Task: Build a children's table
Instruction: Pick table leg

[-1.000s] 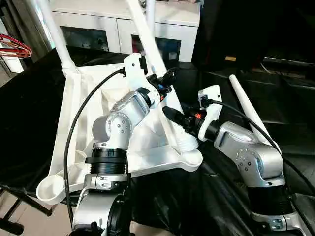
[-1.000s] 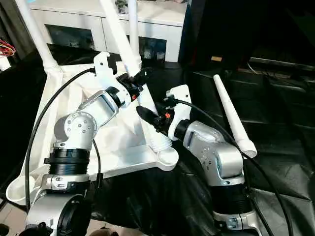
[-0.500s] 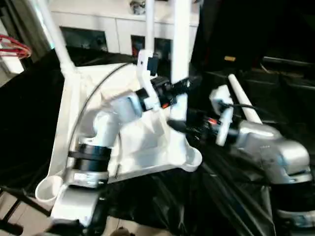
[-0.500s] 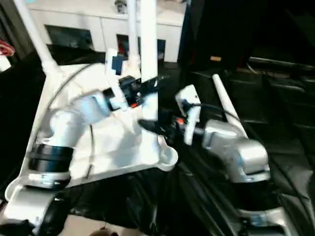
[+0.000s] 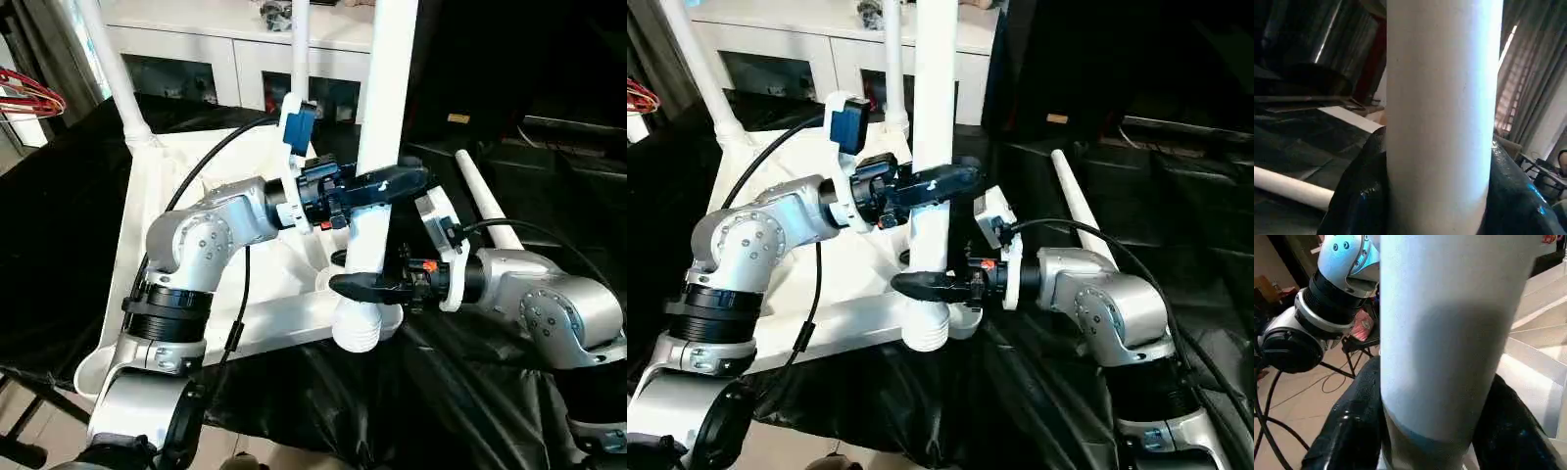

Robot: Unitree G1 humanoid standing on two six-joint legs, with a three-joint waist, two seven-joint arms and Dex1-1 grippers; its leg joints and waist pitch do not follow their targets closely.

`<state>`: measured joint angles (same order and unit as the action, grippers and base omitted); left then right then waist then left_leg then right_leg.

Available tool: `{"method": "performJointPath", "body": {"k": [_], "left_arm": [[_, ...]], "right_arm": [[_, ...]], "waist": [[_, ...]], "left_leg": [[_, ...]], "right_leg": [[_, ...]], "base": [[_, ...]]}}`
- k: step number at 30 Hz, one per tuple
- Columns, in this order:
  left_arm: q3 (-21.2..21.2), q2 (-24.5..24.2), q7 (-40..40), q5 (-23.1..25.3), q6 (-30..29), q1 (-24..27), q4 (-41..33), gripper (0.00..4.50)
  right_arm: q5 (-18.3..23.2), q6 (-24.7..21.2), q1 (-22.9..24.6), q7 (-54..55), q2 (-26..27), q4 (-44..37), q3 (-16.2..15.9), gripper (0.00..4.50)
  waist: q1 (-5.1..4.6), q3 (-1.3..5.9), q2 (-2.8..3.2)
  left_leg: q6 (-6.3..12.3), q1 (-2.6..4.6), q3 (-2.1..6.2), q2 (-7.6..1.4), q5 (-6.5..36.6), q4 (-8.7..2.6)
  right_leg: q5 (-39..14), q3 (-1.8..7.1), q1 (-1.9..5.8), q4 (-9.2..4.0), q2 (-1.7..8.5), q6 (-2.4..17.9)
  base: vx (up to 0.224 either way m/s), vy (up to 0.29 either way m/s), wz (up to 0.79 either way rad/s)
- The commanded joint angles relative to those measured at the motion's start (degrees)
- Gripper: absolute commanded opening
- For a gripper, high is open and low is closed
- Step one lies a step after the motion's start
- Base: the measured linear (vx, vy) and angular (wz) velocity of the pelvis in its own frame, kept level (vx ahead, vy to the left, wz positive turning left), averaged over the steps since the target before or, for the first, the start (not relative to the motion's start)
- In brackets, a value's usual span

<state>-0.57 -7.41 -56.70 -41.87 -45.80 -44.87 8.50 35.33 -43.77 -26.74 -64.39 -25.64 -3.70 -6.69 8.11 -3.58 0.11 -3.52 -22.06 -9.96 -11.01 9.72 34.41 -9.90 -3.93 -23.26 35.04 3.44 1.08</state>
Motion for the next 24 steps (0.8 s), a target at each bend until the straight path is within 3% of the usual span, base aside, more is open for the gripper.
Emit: {"method": "performJointPath", "body": {"k": [1, 4, 5, 11, 15, 16, 19, 20, 21, 23, 24], "left_arm": [[0.2, 0.3, -1.5, -2.4, -0.3, -0.3, -2.2, 1.83], [-0.8, 1.1, 0.7, -2.1, -0.3, -0.5, -1.2, 1.83], [-1.2, 1.4, 2.2, -1.5, -0.1, -0.8, -0.5, 2.39], [-2.0, 2.7, 8.4, 2.0, 2.4, -1.1, 1.5, 2.88], [-2.7, 5.4, 24.0, 9.9, 5.1, -0.6, 4.0, 3.19], [-2.7, 5.4, 24.0, 9.9, 5.1, -0.6, 4.0, 3.29], [-2.9, 9.0, 36.4, 14.7, 6.4, 1.4, 2.9, 3.33], [-3.4, 9.9, 38.1, 15.0, 7.0, 1.4, 2.9, 3.33], [-4.0, 10.9, 40.1, 15.2, 7.6, 1.4, 3.0, 3.07], [-4.9, 11.9, 42.6, 15.8, 9.0, 1.0, 3.4, 3.0], [-5.4, 13.0, 45.4, 17.5, 12.5, 0.1, 4.7, 2.84]], "right_arm": [[-1.4, -0.8, 0.7, 1.0, -1.1, 0.7, 0.1, 1.94], [-1.8, -0.5, 0.8, 1.9, -0.5, 0.8, 0.3, 1.89], [-1.9, -0.2, 0.8, 2.6, -0.2, 0.8, 0.5, 1.89], [-3.5, 1.3, 0.2, 10.3, 3.1, 1.1, 1.8, 1.87], [-8.1, 2.8, -2.0, 26.0, 10.2, 2.9, 4.7, 1.87], [-8.1, 2.8, -2.0, 26.0, 10.2, 2.9, 4.7, 1.87], [-14.8, 5.9, -3.1, 36.8, 13.6, 4.1, 3.9, 1.87], [-15.1, 5.7, -3.1, 38.1, 14.3, 4.2, 4.1, 1.87], [-15.0, 5.5, -3.1, 39.4, 15.3, 4.3, 4.7, 1.87], [-14.9, 5.6, -3.0, 40.3, 16.2, 4.1, 5.0, 1.87], [-15.3, 5.8, -2.9, 42.1, 17.9, 3.6, 5.1, 1.87]], "waist": [[-0.04, 4.53, -0.37], [-0.01, 4.56, -0.39], [-0.05, 4.53, -0.65], [-0.15, 4.53, -0.65], [-0.4, 4.53, -0.42], [-0.42, 4.59, -0.48], [-0.57, 4.57, -0.38], [-0.63, 4.56, -0.62], [-0.44, 4.63, -0.53], [-0.42, 4.69, -0.54], [-0.46, 4.66, -0.56]], "left_leg": [[1.4, 0.93, 0.63, -2.02, 7.9, -3.5], [1.4, 0.91, 0.59, -1.99, 7.8, -3.44], [1.41, 0.95, 0.56, -2.01, 7.8, -3.44], [0.76, 0.84, 0.65, -1.97, 7.5, -3.5], [-0.43, 0.99, 0.7, -1.86, 7.9, -3.59], [-0.64, 0.99, 0.73, -1.97, 8.0, -3.64], [-1.66, 0.98, 0.81, -2.05, 8.0, -3.71], [-1.51, 0.98, 0.68, -1.91, 8.0, -3.7], [-1.35, 1.09, 0.68, -1.91, 7.9, -3.65], [-0.66, 0.86, 0.73, -1.89, 7.4, -3.69], [-0.46, 0.82, 0.75, -1.88, 7.5, -3.7]], "right_leg": [[-12.9, 2.6, 3.33, -4.16, 4.51, 9.7], [-12.8, 2.63, 3.37, -4.15, 4.54, 9.8], [-12.7, 2.61, 3.36, -4.18, 4.52, 9.8], [-13.1, 2.63, 3.33, -4.14, 4.56, 9.3], [-14.4, 2.58, 3.09, -4.34, 4.52, 8.2], [-14.3, 2.6, 3.23, -4.28, 4.49, 7.9], [-13.1, 2.68, 3.09, -4.25, 4.57, 7.5], [-13.1, 2.68, 3.16, -4.42, 4.45, 7.4], [-12.9, 2.73, 3.16, -4.34, 4.56, 7.4], [-11.6, 2.75, 3.29, -4.2, 4.45, 7.1], [-11.1, 2.76, 3.29, -4.22, 4.45, 6.9]], "base": [[0.0, 0.0, 0.0], [0.0, 0.0, 0.0], [0.0, 0.0, 0.0], [0.0, 0.0, 0.0], [0.0, 0.0, 0.0], [0.0, 0.0, 0.0], [0.0, 0.0, 0.0], [0.0, 0.0, 0.0], [0.0, 0.0, 0.0], [0.0, 0.0, 0.0], [0.0, 0.0, 0.0]]}}
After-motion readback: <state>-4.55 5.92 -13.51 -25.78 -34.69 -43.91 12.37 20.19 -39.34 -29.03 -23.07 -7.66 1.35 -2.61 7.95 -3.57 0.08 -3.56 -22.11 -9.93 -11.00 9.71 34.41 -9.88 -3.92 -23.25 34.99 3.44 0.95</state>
